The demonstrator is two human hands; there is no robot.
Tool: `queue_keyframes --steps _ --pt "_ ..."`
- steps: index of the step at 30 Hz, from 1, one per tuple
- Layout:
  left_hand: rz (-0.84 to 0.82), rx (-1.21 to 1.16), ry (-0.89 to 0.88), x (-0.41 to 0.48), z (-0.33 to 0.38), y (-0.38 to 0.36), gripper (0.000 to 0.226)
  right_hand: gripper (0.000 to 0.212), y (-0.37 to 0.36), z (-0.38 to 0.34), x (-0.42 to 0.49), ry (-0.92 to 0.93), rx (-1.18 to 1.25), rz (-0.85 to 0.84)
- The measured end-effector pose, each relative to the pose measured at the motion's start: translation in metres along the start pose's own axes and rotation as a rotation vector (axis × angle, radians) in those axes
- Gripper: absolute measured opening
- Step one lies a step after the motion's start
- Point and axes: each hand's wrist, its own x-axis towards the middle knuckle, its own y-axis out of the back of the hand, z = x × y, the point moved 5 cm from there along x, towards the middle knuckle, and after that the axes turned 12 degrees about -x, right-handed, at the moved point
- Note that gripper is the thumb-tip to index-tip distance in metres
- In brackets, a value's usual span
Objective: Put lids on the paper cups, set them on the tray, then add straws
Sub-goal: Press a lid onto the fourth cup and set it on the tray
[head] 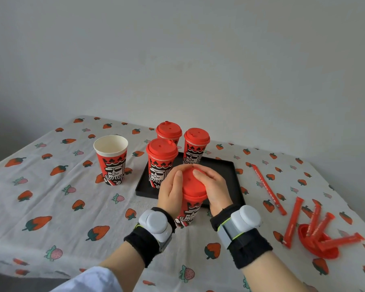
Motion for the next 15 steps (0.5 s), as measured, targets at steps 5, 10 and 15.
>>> queue_keyframes --steps 5,10,15 --pt "-0.021 0.043 -0.002 0.0010 0.0012 0.0016 0.034 0.011 -0.0043 0.0057 0.0031 -0.054 0.087 -0.003" --pt "-0.017 0.047 0.003 0.0022 -0.0007 0.0024 0.034 0.011 -0.0078 0.0088 0.0044 -0.070 0.159 0.002" --pt "-0.008 0.019 -0.025 0.0006 -0.0014 0.0005 0.034 0.014 -0.0073 0.0081 -0.0008 -0.053 0.179 0.070"
